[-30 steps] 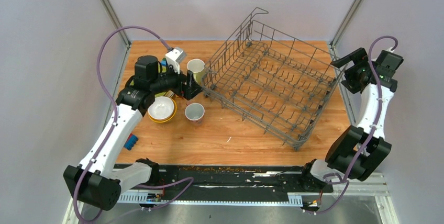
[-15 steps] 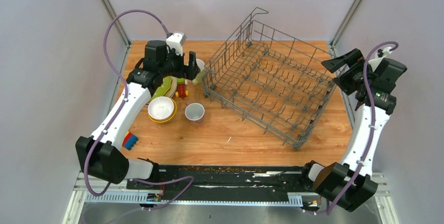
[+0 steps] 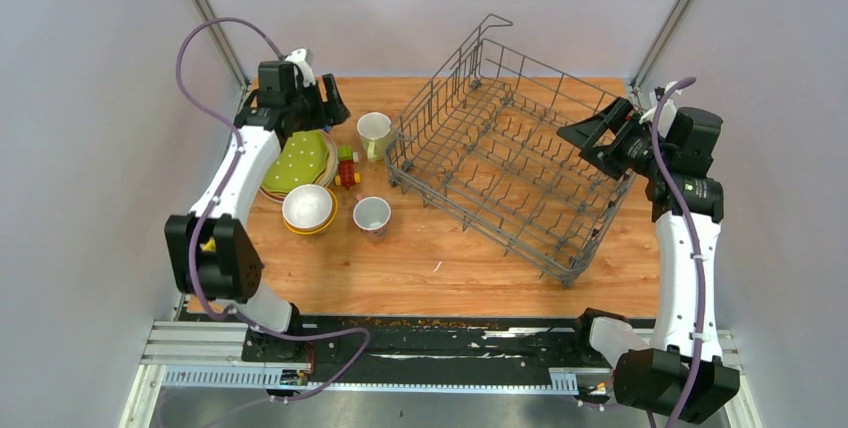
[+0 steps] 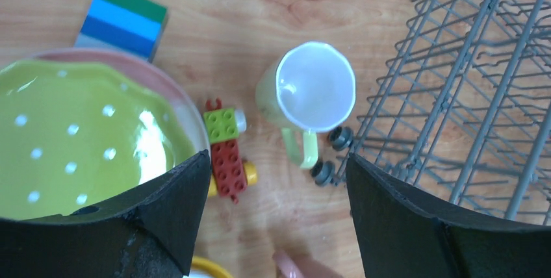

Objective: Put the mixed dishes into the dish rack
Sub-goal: Pick up the cup at the center of the board.

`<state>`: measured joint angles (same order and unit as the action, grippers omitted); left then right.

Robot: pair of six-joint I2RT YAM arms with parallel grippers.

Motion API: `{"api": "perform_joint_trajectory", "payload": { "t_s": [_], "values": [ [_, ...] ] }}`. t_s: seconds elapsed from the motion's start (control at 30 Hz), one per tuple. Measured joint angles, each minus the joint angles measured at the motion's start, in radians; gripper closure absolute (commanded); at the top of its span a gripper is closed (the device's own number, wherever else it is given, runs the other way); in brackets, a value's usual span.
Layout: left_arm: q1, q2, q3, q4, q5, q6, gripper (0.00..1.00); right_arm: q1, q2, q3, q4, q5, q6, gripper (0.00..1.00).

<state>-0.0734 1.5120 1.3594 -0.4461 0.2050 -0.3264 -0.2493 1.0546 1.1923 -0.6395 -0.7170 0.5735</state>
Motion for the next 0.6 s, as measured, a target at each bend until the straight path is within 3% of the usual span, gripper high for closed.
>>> {"api": "perform_joint_trajectory", "payload": {
  "t_s": [0.33, 0.6],
  "values": [
    [-0.004, 0.327, 0.236, -0.075, 0.042, -0.013, 0.27, 0.004, -0.067, -0.03, 0.0, 0.0, 0.017, 0.08],
    [-0.013, 0.404, 0.278, -0.107, 0.023, -0.035, 0.31, 0.004, -0.063, -0.04, -0.01, 0.002, 0.034, 0.07]
  ]
}}
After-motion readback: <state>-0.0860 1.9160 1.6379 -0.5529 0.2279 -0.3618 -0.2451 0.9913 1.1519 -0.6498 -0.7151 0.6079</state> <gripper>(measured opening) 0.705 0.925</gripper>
